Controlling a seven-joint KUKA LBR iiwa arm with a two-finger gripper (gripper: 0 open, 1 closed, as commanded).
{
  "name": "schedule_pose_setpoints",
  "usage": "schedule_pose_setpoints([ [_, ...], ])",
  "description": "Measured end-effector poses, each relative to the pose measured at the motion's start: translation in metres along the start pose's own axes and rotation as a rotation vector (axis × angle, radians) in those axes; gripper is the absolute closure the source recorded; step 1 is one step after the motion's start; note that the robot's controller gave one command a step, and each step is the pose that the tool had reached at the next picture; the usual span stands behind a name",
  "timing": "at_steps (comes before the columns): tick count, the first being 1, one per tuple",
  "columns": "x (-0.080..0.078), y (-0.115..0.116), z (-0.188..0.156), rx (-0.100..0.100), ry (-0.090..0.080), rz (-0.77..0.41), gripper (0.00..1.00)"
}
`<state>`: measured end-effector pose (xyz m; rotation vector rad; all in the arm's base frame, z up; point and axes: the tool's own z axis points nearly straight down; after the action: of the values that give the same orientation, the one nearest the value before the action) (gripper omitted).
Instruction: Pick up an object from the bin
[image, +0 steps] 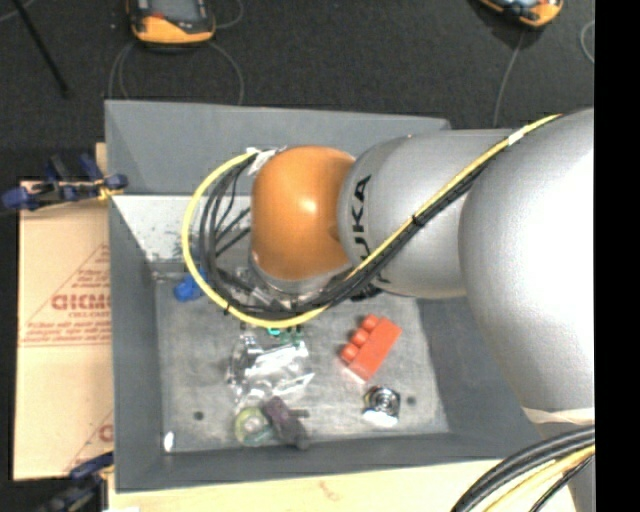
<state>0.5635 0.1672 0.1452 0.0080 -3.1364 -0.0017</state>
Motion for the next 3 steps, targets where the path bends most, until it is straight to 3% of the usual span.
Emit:
schedule_pose_setpoints([
  [1, -0.007, -0.028, 0.034, -0.007, -0.027, -0.099, 0.00],
  [2, 0.009, -0.057, 0.044, 0.000, -0.007, -0.023, 0.00],
  [3, 0.019, -0.081, 0.045, 0.000, -0.004, 0.005, 0.00],
])
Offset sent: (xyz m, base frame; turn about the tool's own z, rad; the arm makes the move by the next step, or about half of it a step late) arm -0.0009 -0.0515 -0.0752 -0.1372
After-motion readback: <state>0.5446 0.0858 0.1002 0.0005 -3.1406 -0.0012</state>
